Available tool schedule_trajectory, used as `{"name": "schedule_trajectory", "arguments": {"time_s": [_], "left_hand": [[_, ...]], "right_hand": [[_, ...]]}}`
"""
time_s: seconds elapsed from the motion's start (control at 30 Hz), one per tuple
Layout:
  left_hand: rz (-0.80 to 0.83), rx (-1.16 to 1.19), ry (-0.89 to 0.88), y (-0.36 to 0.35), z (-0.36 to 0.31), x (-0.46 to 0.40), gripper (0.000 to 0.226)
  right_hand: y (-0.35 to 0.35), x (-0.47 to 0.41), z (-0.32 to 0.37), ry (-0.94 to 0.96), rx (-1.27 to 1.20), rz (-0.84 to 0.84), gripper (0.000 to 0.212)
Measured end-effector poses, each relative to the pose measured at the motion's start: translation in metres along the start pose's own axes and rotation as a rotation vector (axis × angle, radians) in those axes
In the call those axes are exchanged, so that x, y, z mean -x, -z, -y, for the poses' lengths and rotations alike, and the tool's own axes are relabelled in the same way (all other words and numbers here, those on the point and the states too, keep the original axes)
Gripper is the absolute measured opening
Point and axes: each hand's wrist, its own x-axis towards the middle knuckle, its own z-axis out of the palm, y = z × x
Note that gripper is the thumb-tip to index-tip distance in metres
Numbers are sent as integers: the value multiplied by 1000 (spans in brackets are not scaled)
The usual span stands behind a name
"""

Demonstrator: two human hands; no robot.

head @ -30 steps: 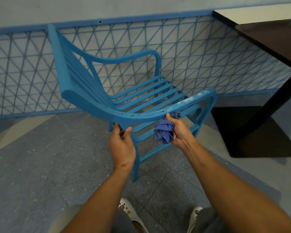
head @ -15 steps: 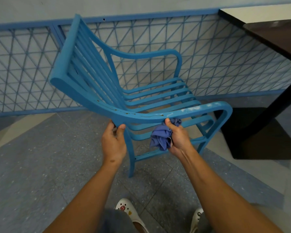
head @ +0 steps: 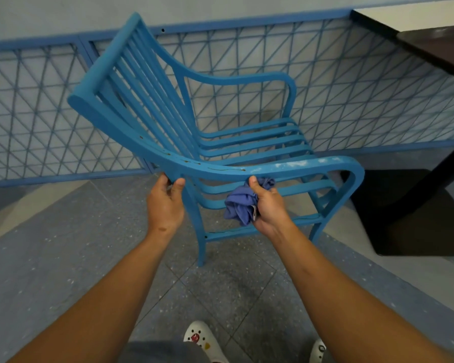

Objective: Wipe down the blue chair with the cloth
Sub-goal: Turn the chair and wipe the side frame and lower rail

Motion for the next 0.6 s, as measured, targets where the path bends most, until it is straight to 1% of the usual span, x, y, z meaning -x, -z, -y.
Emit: {"name": "schedule_trajectory", "arguments": {"time_s": [0.13, 0.23, 0.37, 0.5, 0.6], "left_hand": [[-8, -2, 29, 1, 6, -12, 22], [24, 45, 65, 6, 12, -19, 17], [36, 81, 90, 5, 13, -16, 13], [53, 75, 99, 3, 18, -13, 16], [47, 80, 78, 6, 21, -6, 19]], "right_hand": [[-8, -4, -1, 15, 14, -25, 15], [-2, -6, 3, 23, -27, -53, 13], [40, -7, 26, -2, -112, -68, 33], [59, -6, 43, -25, -112, -12, 24], [66, -2, 38, -22, -66, -20, 31]]}}
